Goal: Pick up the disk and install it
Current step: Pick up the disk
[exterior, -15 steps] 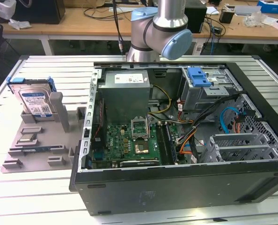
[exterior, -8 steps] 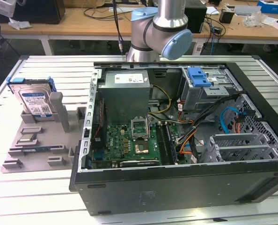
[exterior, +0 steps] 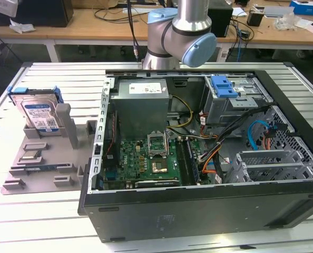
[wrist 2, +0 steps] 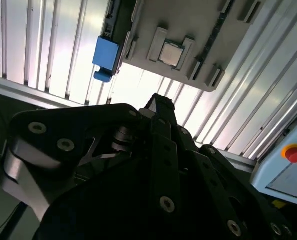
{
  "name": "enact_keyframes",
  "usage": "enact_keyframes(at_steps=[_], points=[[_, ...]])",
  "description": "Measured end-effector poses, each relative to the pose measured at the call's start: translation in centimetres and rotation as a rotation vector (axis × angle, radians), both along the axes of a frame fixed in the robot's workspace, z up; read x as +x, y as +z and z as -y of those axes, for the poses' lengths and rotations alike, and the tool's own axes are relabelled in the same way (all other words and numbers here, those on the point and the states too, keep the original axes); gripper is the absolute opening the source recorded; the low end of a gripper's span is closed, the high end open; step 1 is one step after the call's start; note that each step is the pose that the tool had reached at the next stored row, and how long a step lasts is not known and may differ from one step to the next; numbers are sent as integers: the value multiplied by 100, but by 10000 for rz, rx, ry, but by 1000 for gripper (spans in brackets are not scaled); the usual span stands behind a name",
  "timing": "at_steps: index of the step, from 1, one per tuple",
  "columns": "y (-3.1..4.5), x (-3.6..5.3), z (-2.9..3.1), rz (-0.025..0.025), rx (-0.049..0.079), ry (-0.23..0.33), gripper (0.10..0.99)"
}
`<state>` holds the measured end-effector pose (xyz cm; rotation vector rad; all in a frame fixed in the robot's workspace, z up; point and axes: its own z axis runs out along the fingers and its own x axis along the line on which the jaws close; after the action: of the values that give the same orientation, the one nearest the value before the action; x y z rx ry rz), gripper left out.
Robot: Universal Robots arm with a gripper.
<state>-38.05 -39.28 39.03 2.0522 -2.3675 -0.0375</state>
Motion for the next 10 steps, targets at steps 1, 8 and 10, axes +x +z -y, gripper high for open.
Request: enact_keyframes(at_steps=[1, 8, 10], points=[[0, 0, 0, 0, 0, 134, 106], [0, 0, 0, 0, 0, 1068, 106], [0, 0, 0, -1, 0, 1109, 106]])
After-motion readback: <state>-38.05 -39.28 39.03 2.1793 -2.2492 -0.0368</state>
